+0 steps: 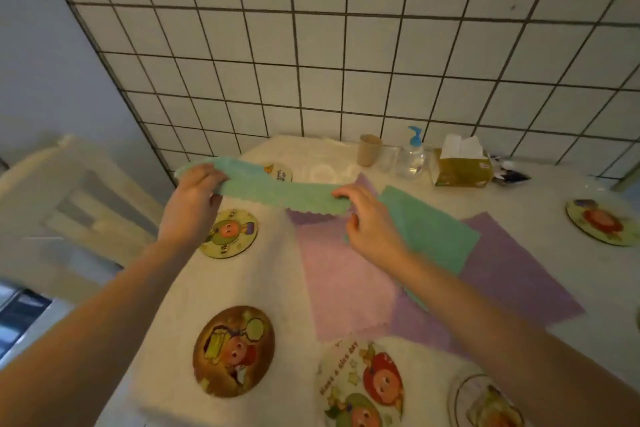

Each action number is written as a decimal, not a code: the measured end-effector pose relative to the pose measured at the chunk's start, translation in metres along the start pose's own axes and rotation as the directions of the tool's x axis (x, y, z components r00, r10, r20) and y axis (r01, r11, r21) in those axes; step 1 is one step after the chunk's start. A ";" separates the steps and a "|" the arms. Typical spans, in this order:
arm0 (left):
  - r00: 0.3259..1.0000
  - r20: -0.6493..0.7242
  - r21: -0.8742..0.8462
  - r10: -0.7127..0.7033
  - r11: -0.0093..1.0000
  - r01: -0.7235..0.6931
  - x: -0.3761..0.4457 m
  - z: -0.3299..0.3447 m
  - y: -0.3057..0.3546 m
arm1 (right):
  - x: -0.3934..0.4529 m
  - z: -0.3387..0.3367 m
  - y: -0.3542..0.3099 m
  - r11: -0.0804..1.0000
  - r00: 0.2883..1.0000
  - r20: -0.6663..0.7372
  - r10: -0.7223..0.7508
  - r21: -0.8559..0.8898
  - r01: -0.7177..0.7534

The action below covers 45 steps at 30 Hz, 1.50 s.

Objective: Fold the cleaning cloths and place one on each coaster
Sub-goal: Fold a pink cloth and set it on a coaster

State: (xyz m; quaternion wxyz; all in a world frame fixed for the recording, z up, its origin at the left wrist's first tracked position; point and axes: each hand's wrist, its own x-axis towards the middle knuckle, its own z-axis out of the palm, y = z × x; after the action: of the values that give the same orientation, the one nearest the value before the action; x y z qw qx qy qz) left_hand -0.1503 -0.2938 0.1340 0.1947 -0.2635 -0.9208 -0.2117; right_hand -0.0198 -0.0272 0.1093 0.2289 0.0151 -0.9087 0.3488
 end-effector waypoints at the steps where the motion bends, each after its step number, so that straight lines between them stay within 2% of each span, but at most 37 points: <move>1: 1.000 0.019 0.002 0.001 1.000 -0.001 -0.022 -0.004 -0.019 | -0.012 0.020 -0.012 1.000 1.000 0.015 0.019 -0.007 -0.019; 6: 0.982 0.185 -0.016 -0.032 0.999 0.035 -0.137 -0.001 -0.090 | -0.087 0.099 -0.047 0.983 0.969 0.172 0.175 0.021 -0.181; 11: 0.923 0.384 -0.024 -0.005 1.000 0.015 -0.237 0.007 -0.117 | -0.170 0.143 -0.053 0.940 0.884 0.326 0.335 -0.048 -0.339; 18: 0.796 0.602 0.063 0.060 0.991 -0.122 -0.280 0.012 -0.137 | -0.229 0.153 -0.051 0.892 0.793 0.418 0.443 -0.119 -0.436; 20: 0.759 0.652 0.020 -0.007 1.000 -0.009 -0.273 0.013 -0.139 | -0.225 0.155 -0.048 0.894 0.794 0.422 0.438 -0.111 -0.435; 22: 0.730 0.659 -0.041 -0.182 0.960 0.276 -0.260 0.015 -0.142 | -0.214 0.157 -0.042 0.887 0.806 0.389 0.445 -0.071 -0.456; 24: 0.651 0.682 -0.124 -0.332 0.825 0.551 -0.241 0.015 -0.146 | -0.197 0.158 -0.035 0.832 0.781 0.354 0.515 0.014 -0.555; 26: 0.616 0.661 -0.243 -0.428 0.655 0.715 -0.221 0.016 -0.153 | -0.175 0.159 -0.026 0.765 0.758 0.318 0.570 0.133 -0.630; 28: 0.550 0.651 -0.314 -0.523 0.475 0.822 -0.200 0.020 -0.156 | -0.149 0.161 -0.018 0.698 0.730 0.302 0.613 0.225 -0.680; 31: 0.456 0.663 -0.340 -0.594 0.304 0.890 -0.176 0.038 -0.159 | -0.113 0.167 -0.005 0.638 0.683 0.305 0.664 0.247 -0.730; 33: 0.415 0.665 -0.344 -0.621 0.239 0.908 -0.162 0.053 -0.159 | -0.095 0.174 0.004 0.583 0.639 0.303 0.707 0.262 -0.769; 37: 0.373 0.640 -0.290 -0.672 0.237 0.927 -0.145 0.080 -0.164 | -0.075 0.191 0.017 0.489 0.555 0.296 0.778 0.270 -0.829; 42: 0.362 0.643 -0.251 -0.675 0.261 0.932 -0.133 0.104 -0.173 | -0.071 0.206 0.035 0.459 0.480 0.265 0.837 0.138 -0.877; 45: 0.364 0.658 -0.237 -0.659 0.278 0.931 -0.133 0.112 -0.181 | -0.069 0.209 0.035 0.466 0.476 0.224 0.851 0.097 -0.879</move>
State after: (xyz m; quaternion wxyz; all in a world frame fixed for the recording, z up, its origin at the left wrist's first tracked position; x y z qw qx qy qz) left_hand -0.1765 -0.4319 -0.0741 -0.2457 0.1682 -0.8222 -0.4851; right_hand -0.0499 -0.1443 -0.0782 -0.0486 -0.3998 -0.7646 0.5032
